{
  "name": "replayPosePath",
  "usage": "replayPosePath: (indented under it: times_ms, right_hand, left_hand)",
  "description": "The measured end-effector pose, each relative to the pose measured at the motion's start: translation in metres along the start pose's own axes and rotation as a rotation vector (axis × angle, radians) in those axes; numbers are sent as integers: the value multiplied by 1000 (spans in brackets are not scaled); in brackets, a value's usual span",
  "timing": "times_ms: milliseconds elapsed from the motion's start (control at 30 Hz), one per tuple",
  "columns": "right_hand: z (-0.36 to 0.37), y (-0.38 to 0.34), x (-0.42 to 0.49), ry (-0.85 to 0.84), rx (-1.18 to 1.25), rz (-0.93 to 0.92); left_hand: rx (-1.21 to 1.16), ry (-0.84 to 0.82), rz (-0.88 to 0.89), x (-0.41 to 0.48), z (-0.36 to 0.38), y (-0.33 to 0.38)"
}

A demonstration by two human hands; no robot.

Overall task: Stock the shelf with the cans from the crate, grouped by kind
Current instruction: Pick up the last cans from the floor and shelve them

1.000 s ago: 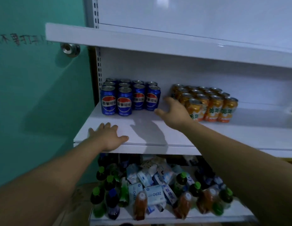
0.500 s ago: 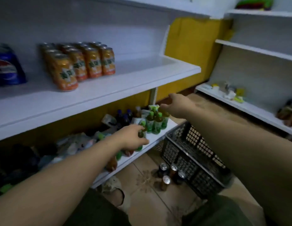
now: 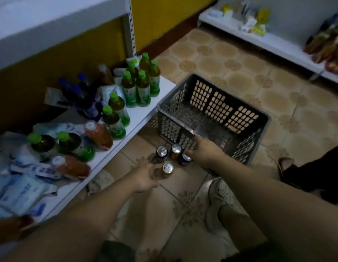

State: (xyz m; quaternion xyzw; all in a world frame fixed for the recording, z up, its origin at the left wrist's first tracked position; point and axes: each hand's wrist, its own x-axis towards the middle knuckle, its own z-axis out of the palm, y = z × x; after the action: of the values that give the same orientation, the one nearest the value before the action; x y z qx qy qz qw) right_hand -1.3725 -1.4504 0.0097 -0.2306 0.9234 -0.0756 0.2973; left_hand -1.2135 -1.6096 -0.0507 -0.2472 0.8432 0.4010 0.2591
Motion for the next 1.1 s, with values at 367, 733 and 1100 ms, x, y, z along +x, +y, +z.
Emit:
replayPosePath:
  times_ms: [367, 733, 1100]
  right_hand:
    - [172, 28, 165, -308, 26, -3]
    - [247, 34, 190, -249, 210, 7]
    - [93, -38, 56, 189, 897, 31]
  left_hand:
    - [-127, -101, -133, 163, 56, -60]
    - [-156, -215, -311, 192, 98, -117]
    - [-456, 99, 16, 61, -3, -30]
